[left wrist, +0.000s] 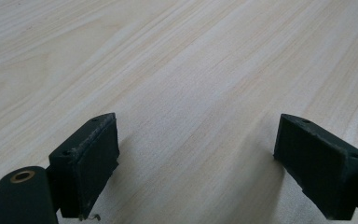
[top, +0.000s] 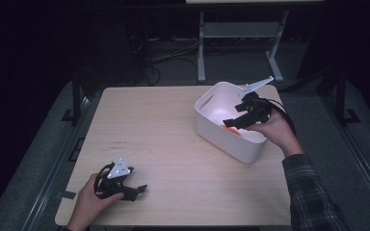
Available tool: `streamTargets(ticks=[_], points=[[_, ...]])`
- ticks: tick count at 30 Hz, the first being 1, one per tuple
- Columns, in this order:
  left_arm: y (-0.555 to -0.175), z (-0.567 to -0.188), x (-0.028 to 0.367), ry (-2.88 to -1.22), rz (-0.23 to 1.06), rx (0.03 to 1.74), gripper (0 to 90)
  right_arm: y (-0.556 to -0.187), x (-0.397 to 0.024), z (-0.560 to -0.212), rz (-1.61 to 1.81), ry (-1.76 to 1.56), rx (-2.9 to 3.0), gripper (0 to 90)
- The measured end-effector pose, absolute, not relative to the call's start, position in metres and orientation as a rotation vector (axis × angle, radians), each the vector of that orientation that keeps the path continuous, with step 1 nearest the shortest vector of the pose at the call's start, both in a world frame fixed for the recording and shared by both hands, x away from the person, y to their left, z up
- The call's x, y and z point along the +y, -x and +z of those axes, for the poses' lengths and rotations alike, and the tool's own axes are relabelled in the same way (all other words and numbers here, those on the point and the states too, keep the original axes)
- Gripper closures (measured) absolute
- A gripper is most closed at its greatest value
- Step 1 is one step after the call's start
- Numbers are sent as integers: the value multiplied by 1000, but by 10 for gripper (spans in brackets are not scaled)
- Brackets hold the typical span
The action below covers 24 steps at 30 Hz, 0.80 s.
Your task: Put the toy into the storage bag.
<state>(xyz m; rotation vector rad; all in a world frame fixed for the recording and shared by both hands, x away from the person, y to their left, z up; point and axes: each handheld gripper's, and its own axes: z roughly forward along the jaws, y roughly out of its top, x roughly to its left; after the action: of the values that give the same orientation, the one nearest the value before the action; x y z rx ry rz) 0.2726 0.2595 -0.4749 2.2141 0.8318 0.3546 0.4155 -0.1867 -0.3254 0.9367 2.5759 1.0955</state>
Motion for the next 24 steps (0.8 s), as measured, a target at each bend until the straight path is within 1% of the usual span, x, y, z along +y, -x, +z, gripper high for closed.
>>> streamTargets(ticks=[13,24], points=[[-273,-475,259,-2213,354,832,129,-396,-181,-313,1144,-887,2567,166],[-273,-475,259,-2211,355,832,129,-376,-171,-312,1206,-844,2559,166]])
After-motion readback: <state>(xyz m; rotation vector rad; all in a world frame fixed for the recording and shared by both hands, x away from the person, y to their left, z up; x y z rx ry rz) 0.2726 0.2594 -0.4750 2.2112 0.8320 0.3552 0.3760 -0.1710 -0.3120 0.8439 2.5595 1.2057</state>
